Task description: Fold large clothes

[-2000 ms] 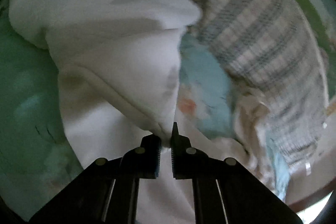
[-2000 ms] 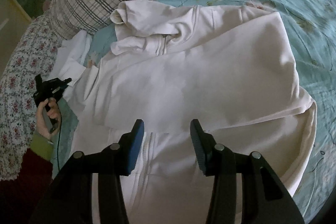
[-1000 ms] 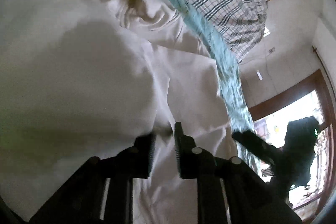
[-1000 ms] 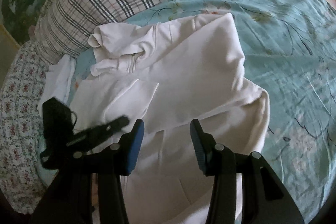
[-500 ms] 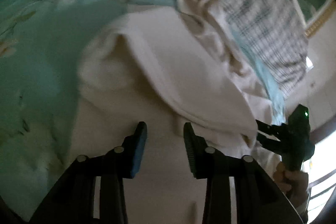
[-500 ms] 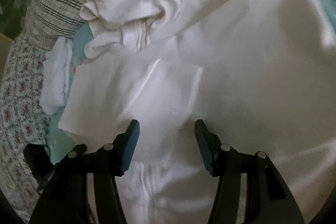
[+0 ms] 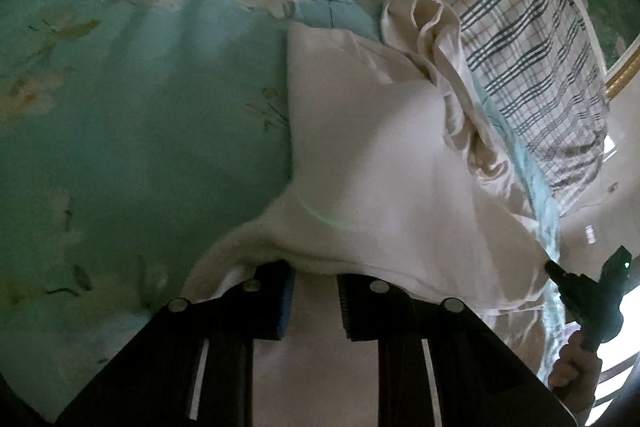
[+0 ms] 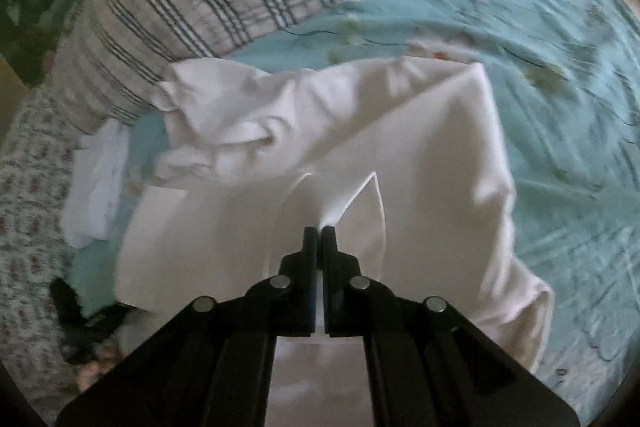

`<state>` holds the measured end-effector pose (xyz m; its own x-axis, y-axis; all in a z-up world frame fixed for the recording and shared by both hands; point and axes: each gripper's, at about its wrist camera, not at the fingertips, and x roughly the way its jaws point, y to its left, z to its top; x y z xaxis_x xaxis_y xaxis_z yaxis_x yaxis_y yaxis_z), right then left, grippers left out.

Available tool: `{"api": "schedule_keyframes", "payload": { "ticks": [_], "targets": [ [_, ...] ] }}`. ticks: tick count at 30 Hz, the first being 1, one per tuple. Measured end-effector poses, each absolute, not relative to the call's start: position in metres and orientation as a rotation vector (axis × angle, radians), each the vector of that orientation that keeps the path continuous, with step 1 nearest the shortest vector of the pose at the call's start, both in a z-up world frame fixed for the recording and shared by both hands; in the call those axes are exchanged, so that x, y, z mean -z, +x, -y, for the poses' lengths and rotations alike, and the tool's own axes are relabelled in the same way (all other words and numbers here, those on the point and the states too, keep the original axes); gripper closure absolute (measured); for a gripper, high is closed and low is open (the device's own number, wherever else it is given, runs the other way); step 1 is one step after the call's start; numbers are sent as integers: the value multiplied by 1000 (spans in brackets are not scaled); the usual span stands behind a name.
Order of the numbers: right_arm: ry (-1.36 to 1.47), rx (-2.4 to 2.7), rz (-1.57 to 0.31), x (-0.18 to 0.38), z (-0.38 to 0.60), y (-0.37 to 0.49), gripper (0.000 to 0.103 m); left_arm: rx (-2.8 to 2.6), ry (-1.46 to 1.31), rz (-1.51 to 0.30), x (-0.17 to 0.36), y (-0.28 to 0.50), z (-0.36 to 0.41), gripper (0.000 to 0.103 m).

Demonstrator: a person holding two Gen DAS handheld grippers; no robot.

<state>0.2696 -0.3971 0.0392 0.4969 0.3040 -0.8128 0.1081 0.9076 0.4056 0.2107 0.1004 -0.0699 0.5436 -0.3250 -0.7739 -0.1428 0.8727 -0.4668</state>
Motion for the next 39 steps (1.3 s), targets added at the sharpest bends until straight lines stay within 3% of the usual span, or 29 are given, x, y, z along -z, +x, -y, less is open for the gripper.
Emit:
{"api": "schedule_keyframes", "payload": {
  "ticks": [6,11,17,20,24,30,32,39],
  "targets": [
    [454,-48,-1083,-22,420,256,101,75,-562,-1000,75,204,-119,102],
    [409,-66,-1083,-25,412,247,101,50,-704,-964,84,197,-141,102],
    [294,-31,-1130,-17,403,241,101,83,-615,-1017,75,185,-138,103],
    [310,-43,-1138,-14,405,236,101,187,-585,-1008,52,174,-136,92],
    [277,-63,-1143,-18,401,232,101,225,-536,-970,19,197,-132,46],
    [281,-32,-1150,-22,409,229,100,176,-450,-1021,29,260,-113,46],
    [266,11,-1146,-27,413,226,94,185,-426,-1005,28,262,-105,46],
    [314,-134,-1063,-51,388,236,94,307,-375,-1007,35,252,-75,47]
  ]
}}
